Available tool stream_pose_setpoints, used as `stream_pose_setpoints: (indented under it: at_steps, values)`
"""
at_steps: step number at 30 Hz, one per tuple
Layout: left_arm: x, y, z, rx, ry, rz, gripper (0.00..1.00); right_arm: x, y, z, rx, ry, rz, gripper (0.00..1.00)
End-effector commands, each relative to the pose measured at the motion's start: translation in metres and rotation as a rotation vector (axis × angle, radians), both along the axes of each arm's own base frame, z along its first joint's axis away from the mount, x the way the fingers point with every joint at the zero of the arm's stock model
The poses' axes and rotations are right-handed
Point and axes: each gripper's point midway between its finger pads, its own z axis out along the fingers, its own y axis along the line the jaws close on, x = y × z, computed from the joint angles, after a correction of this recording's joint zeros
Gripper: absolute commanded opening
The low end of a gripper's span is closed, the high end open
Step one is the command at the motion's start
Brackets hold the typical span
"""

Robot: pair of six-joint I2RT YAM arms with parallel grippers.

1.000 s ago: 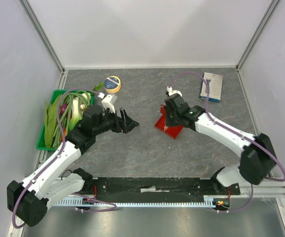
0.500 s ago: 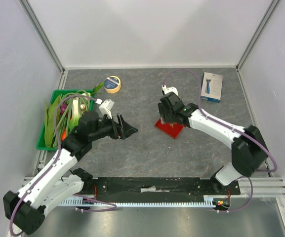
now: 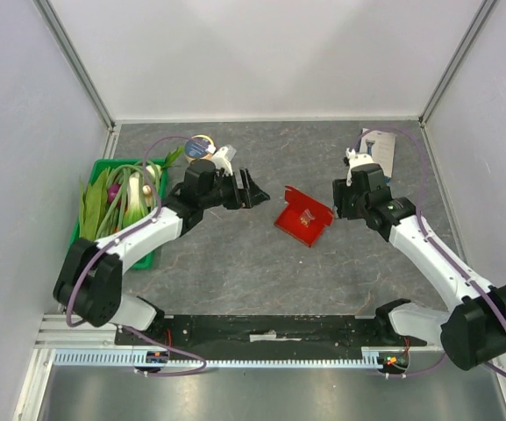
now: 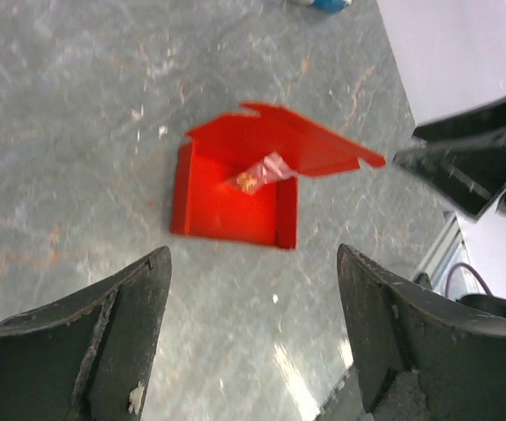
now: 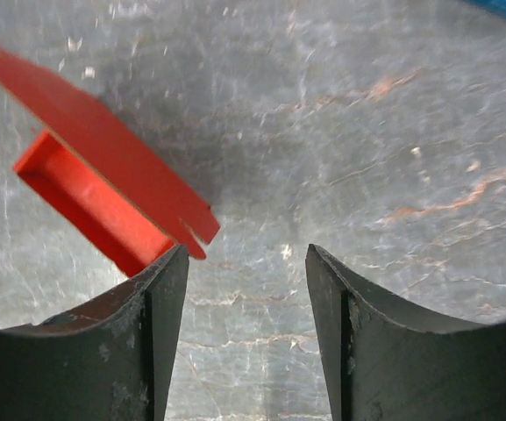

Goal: Fold the paper box

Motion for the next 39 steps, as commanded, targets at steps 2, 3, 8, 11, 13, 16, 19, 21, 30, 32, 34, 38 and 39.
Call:
stream_pose_setpoints:
  at_steps: [2, 3, 8, 11, 13, 16, 19, 21, 30, 32, 34, 38, 39]
  values:
    - [0.042, -0.034, 0.025, -0.061, -0.328, -0.148, 0.77, -0.007, 0.012, -0.024, 0.042, 0.027, 0.134, 0.6]
    - [0.041, -0.041, 0.019, -0.05, -0.35, -0.214, 0.72, -0.006, 0.019, -0.023, 0.079, 0.017, 0.167, 0.58]
    - [0.061, -0.05, -0.019, 0.066, -0.463, -0.317, 0.7, -0.004, 0.024, -0.03, 0.091, 0.028, 0.193, 0.51]
    - [0.064, -0.061, -0.033, 0.072, -0.494, -0.407, 0.7, 0.001, 0.025, -0.033, 0.09, 0.026, 0.194, 0.51]
    - [0.069, -0.066, -0.033, 0.067, -0.519, -0.436, 0.7, 0.005, 0.029, -0.035, 0.096, 0.018, 0.209, 0.51]
    - [0.07, -0.075, -0.039, 0.051, -0.549, -0.505, 0.7, 0.009, 0.032, -0.035, 0.099, 0.006, 0.224, 0.5]
    - [0.073, -0.084, -0.043, 0.039, -0.569, -0.564, 0.7, 0.012, 0.03, -0.038, 0.086, 0.004, 0.217, 0.5]
    - [0.08, -0.087, -0.046, 0.056, -0.589, -0.575, 0.69, 0.012, 0.029, -0.041, 0.082, 0.005, 0.213, 0.5]
    - [0.079, -0.097, -0.055, 0.024, -0.608, -0.664, 0.62, 0.018, 0.038, -0.045, 0.114, -0.017, 0.243, 0.47]
    - [0.079, -0.096, -0.055, 0.033, -0.606, -0.663, 0.52, 0.021, 0.041, -0.043, 0.12, -0.023, 0.25, 0.44]
    - [0.079, -0.095, -0.049, 0.037, -0.622, -0.656, 0.42, 0.022, 0.046, -0.042, 0.136, -0.024, 0.266, 0.42]
    - [0.077, -0.09, -0.038, 0.044, -0.637, -0.628, 0.27, 0.027, 0.057, -0.041, 0.176, -0.028, 0.296, 0.32]
    - [0.074, -0.087, -0.042, 0.055, -0.624, -0.619, 0.22, 0.028, 0.06, -0.04, 0.184, -0.028, 0.303, 0.3]
